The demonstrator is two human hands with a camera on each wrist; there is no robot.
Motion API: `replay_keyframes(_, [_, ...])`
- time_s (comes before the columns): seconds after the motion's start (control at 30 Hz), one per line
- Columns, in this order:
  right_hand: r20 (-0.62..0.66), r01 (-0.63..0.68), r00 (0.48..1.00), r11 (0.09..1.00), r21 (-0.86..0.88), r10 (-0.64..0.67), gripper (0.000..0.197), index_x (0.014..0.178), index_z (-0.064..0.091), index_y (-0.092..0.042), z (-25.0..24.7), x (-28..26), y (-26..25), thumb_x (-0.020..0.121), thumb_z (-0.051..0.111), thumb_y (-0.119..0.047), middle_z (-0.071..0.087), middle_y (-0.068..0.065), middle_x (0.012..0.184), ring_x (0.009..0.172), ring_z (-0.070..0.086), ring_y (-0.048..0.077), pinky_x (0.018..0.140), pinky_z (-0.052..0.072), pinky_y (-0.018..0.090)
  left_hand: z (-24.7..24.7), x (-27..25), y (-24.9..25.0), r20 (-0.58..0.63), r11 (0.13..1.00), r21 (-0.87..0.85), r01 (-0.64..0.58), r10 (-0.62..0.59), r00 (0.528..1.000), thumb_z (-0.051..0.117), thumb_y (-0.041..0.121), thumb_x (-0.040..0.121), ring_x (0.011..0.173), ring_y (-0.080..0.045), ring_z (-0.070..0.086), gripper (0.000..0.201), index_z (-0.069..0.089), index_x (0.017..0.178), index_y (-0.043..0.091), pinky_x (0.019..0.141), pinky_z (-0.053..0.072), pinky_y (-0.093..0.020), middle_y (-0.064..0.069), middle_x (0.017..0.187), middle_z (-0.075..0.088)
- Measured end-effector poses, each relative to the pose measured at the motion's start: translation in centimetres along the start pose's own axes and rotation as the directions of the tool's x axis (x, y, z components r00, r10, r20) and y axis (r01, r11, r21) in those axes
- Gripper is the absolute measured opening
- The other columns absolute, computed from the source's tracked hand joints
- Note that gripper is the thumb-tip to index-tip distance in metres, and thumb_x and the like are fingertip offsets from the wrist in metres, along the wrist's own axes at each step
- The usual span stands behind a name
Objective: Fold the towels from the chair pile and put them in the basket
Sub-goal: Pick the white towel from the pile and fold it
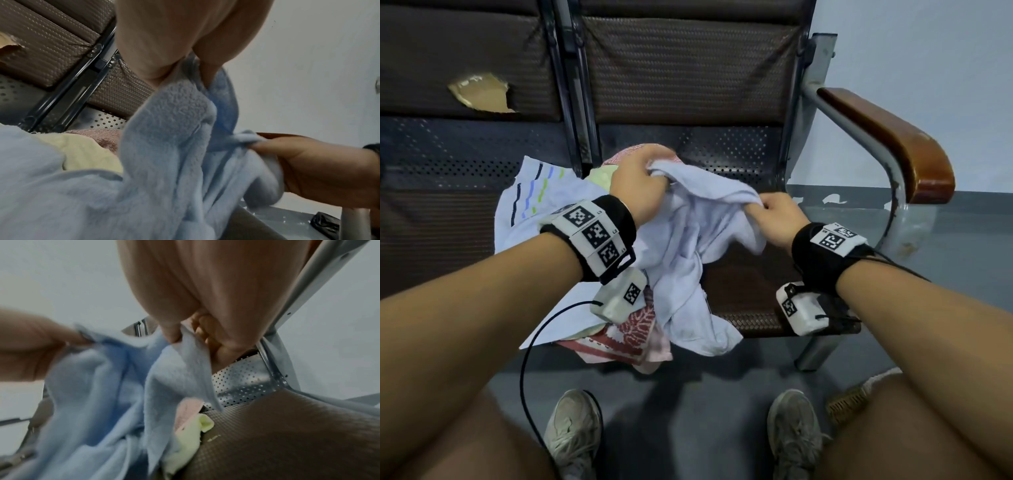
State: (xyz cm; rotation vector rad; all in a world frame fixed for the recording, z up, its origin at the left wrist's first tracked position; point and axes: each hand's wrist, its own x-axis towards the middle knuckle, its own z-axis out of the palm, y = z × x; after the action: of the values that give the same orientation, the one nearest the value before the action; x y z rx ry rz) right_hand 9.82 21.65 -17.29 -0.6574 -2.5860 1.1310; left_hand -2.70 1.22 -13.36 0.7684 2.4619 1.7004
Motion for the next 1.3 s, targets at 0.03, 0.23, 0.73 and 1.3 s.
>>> replay_keyframes(0.03, [-0.057, 0.025, 0.998, 0.996, 0.080, -0.020, 0.036, 0.063, 0.051, -0.017, 0.0, 0.0, -0.5, 0.096, 0.056, -0.030, 0.049, -0.004, 0.059, 0.055, 0.043, 0.013, 0.056, 0.035, 0.028, 0.2, -0.1, 0.0, 0.003, 1.000, 0.006, 0.015, -0.015, 1.000, 0.049, -0.001, 0.084, 0.099, -0.020, 0.066, 0.039, 0.072, 0.109, 0.018, 0.092, 0.054, -0.037, -0.001, 0.106, 0.071])
replay_keyframes(0.23, [0.035, 0.313, 0.948, 0.947, 0.072, -0.316, 0.028, 0.120, 0.046, -0.027, 0.7, -2.2, -3.3, 0.095, 0.057, -0.022, 0.065, -0.002, 0.072, 0.056, 0.058, 0.009, 0.056, 0.044, 0.028, 0.8, 0.1, 1.1, 0.085, 0.866, -0.369, 0.337, -0.329, 0.940, 0.044, 0.000, 0.095, 0.081, -0.026, 0.060, 0.017, 0.056, 0.103, 0.010, 0.065, 0.052, -0.032, -0.014, 0.095, 0.060])
replay_keyframes(0.73, [0.165, 0.080, 0.984, 0.996, -0.039, -0.072, 0.033, 0.068, 0.058, -0.010, 3.9, -1.6, -4.9, 0.097, 0.054, -0.027, 0.057, 0.008, 0.065, 0.063, 0.053, 0.023, 0.053, 0.037, 0.030, 2.6, -1.5, 4.1, 0.163, 0.745, -0.551, 0.376, -0.346, 0.924, 0.049, 0.007, 0.097, 0.109, -0.040, 0.065, 0.029, 0.060, 0.119, -0.009, 0.096, 0.053, -0.053, -0.029, 0.116, 0.065])
replay_keyframes(1.3, [0.180, 0.239, 0.969, 0.832, -0.500, -0.170, 0.023, 0.069, 0.057, -0.020, -0.7, -0.6, -1.3, 0.078, 0.075, -0.030, 0.054, -0.003, 0.064, 0.074, 0.061, 0.027, 0.062, 0.037, 0.028, -0.2, 1.0, -0.2, -0.047, 0.836, -0.372, 0.404, -0.452, 0.891, 0.032, 0.004, 0.099, 0.044, -0.020, 0.065, 0.031, 0.060, 0.111, -0.002, 0.045, 0.051, -0.023, -0.019, 0.073, 0.066])
